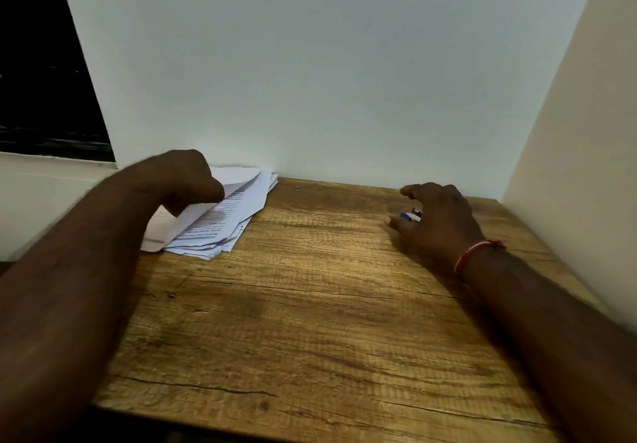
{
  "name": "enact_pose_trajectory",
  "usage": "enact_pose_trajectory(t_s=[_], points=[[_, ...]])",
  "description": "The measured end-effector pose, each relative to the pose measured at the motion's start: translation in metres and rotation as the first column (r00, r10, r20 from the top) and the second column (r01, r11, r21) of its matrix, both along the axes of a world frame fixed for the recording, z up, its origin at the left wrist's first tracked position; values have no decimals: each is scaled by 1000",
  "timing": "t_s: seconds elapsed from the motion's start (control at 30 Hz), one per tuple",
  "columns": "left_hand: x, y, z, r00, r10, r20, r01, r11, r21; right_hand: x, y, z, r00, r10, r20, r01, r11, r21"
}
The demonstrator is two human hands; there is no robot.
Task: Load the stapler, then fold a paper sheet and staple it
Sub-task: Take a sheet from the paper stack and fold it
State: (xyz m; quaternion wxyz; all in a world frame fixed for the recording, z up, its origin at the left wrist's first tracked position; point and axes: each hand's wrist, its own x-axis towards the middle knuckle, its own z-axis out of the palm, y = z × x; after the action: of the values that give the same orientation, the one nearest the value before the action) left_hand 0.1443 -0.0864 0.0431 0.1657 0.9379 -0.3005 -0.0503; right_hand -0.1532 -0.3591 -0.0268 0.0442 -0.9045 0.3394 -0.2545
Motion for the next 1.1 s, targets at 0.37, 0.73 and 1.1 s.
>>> enact_pose_trajectory(t_s=[0.37,0.73,1.1], points=[[-44,-19,0,966,-223,132,237,966,-107,12,33,1,877,268,400,-368,908,199],[-135,-63,-48,745,-662,-78,594,713,-373,24,55,5,834,83,546,-527,413,743],[-78,-59,-47,867,-428,256,473,542,-695,21,29,-7,865,64,497,-411,657,631]])
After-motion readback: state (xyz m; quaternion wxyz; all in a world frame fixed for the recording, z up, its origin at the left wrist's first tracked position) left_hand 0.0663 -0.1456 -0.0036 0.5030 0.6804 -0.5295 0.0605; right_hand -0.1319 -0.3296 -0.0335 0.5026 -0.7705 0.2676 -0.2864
